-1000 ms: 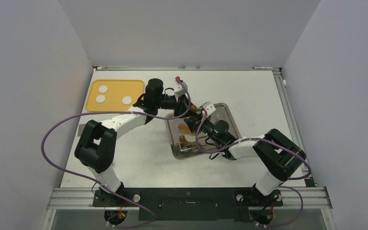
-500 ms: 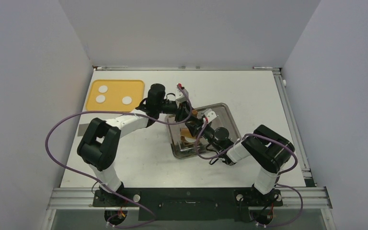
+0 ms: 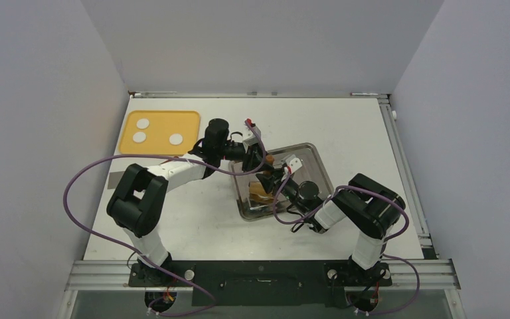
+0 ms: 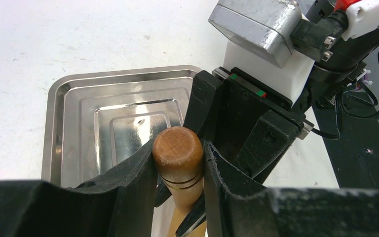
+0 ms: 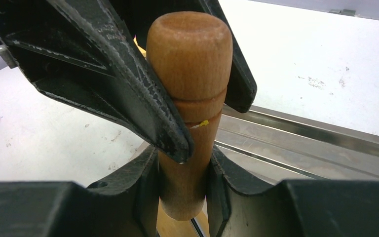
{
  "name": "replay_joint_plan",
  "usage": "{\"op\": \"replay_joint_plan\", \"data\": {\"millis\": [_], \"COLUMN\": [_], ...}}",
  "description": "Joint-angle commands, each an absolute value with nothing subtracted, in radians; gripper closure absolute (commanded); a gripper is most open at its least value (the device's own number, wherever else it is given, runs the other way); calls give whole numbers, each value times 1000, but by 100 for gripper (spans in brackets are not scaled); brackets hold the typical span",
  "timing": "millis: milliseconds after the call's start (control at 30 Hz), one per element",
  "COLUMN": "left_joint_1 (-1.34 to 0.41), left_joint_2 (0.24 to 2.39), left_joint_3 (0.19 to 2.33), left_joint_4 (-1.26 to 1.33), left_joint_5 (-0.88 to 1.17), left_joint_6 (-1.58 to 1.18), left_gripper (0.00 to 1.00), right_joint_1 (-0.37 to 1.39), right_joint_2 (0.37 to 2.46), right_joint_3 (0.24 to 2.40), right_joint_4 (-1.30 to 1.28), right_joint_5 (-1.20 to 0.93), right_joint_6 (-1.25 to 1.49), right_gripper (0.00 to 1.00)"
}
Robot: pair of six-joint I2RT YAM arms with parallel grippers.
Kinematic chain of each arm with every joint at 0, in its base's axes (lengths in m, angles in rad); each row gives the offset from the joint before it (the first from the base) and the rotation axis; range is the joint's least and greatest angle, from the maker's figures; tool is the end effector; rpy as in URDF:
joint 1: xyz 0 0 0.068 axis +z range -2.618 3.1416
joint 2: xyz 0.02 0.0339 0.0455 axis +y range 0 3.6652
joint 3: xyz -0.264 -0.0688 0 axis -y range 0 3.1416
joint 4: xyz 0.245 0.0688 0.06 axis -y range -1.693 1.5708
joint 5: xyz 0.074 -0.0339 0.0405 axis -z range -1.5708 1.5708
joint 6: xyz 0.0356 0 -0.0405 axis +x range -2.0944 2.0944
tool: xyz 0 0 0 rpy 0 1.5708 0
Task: Roll out the dumpling wrappers from the dough
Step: Flatten out the dough on the work surface.
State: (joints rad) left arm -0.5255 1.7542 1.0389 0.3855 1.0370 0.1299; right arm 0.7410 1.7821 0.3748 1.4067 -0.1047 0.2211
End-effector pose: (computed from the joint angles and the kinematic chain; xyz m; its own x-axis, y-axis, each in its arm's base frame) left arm 0.3130 -0.2169 0.2279 -0.1535 0.1652 -0.9742 0.9880 0.0103 -0.1539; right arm 0.2069 0.1944 0.1396 -0.1646 0.1450 -0.9756 -0.7301 0.6472 0.2194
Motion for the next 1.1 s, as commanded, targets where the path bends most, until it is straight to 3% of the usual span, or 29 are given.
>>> {"op": "replay_joint_plan", "data": {"millis": [0, 533, 800, 900, 1067], "left_joint_1": [-477, -454, -474, -483, -489], "left_joint_2": [1819, 1815, 1666, 1706, 1780], "left_joint_3": [981, 989, 1188, 1336, 1415], "left_joint_4": [142, 116, -80, -266, -277], "left_joint_5": [918, 933, 1034, 1064, 1045], "left_joint_6": [237, 226, 184, 270, 298], "left_gripper": [100, 100, 100, 100, 100], "right_joint_1": [730, 742, 784, 753, 714], "right_joint_2": [1807, 1783, 1576, 1553, 1611], "right_joint_3": [313, 298, 490, 544, 598], "right_joint_4": [1171, 1172, 968, 962, 978], "right_joint_5": [-38, -35, -74, -70, -93], "right_joint_6": [206, 215, 142, 114, 88], "right_gripper": [92, 92, 92, 92, 92]}}
